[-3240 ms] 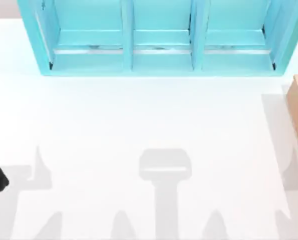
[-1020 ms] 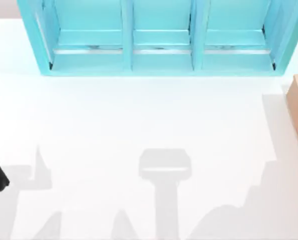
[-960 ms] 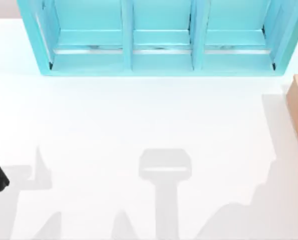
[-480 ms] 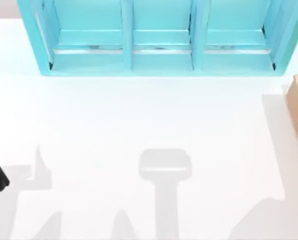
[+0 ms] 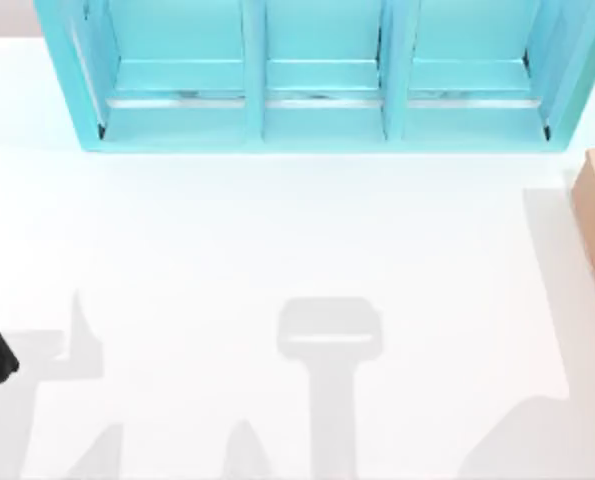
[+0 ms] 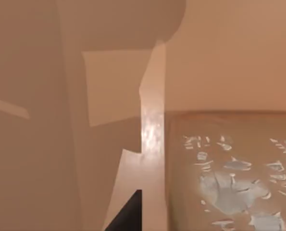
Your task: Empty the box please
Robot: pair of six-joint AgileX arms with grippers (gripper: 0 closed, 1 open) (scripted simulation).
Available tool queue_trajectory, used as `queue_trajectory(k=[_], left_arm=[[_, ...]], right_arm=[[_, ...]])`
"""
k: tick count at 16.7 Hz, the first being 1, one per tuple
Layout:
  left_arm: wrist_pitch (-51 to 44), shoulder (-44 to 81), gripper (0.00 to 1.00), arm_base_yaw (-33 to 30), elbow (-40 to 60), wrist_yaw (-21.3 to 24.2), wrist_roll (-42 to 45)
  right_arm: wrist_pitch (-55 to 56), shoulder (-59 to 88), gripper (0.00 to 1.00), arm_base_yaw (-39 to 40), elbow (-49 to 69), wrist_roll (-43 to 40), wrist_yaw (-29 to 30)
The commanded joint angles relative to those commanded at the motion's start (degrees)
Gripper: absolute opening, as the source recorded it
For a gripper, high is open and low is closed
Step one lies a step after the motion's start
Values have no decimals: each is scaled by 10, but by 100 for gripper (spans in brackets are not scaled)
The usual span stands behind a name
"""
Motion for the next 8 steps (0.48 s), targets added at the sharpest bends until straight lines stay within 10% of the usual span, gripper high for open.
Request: queue_trajectory(k=[8], left_arm=[[0, 0, 100, 0, 0, 0, 0]], right_arm=[[0, 0, 0, 0, 0, 0, 0]])
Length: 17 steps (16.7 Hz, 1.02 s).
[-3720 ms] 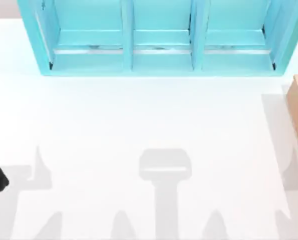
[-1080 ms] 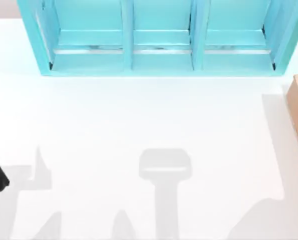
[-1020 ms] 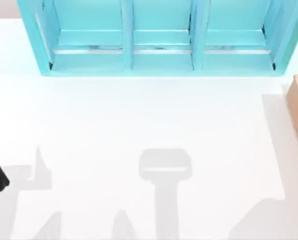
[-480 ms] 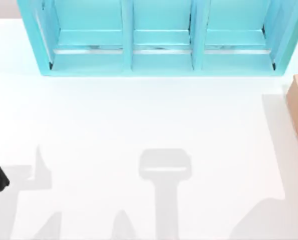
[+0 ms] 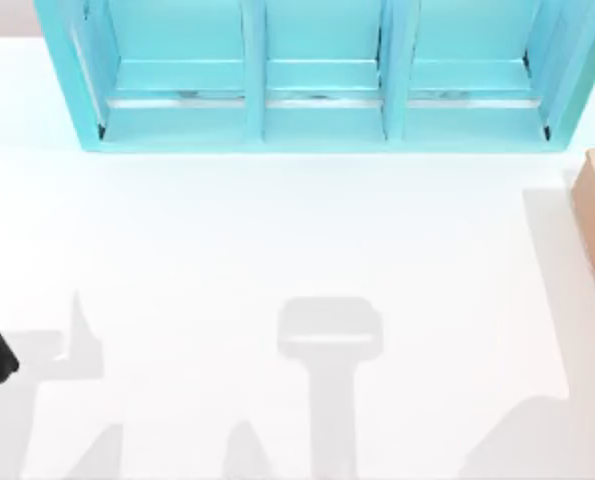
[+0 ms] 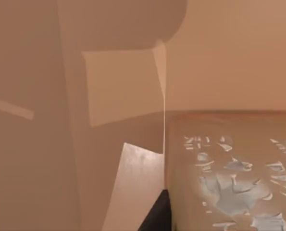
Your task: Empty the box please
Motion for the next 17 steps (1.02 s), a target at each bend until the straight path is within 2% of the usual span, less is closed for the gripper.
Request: queue_trajectory(k=[10, 17], left_arm=[[0, 0, 100, 0, 0, 0, 0], [0, 0, 100, 0, 0, 0, 0]], right_arm=[[-9, -3, 0, 0, 8, 0, 0], [-172, -32, 0, -4, 136, -3, 0]])
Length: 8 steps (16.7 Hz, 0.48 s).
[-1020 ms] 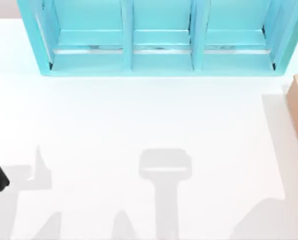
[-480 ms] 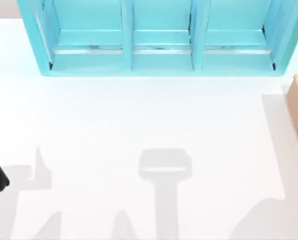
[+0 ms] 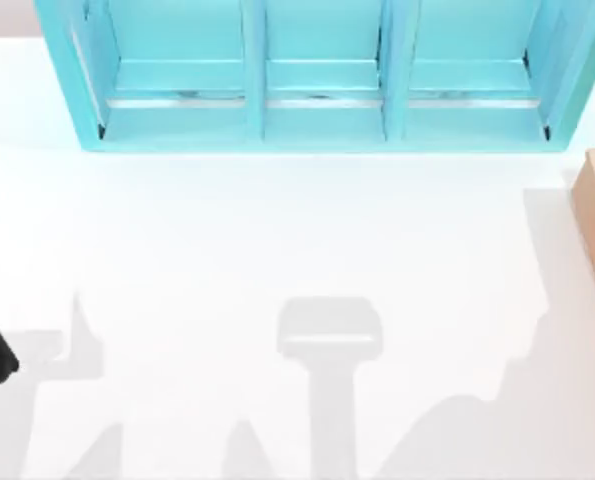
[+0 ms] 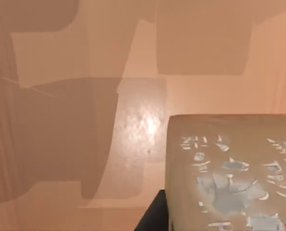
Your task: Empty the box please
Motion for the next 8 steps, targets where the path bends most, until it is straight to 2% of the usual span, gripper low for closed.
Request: queue_trajectory(k=[4, 8], left_arm=[[0, 0, 100, 0, 0, 0, 0], [0, 0, 100, 0, 0, 0, 0]], right_arm=[[-105, -28, 0, 0, 78, 0, 0], [-130, -36, 0, 0, 99, 0, 0]])
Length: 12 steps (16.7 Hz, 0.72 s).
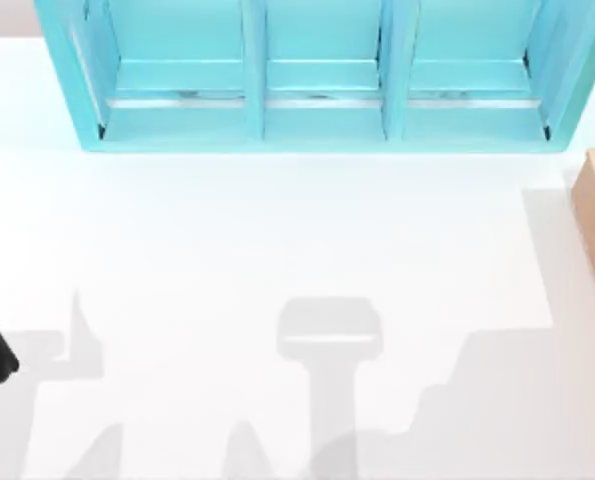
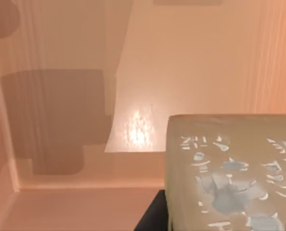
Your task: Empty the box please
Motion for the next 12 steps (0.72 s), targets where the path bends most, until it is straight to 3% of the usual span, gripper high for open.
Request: queue_trajectory(k=[6, 12], left_arm=[[0, 0, 100, 0, 0, 0, 0], [0, 0, 100, 0, 0, 0, 0]], right_arm=[[0, 31, 0, 34, 23, 34, 0], [6, 163, 0, 214, 137, 216, 1]])
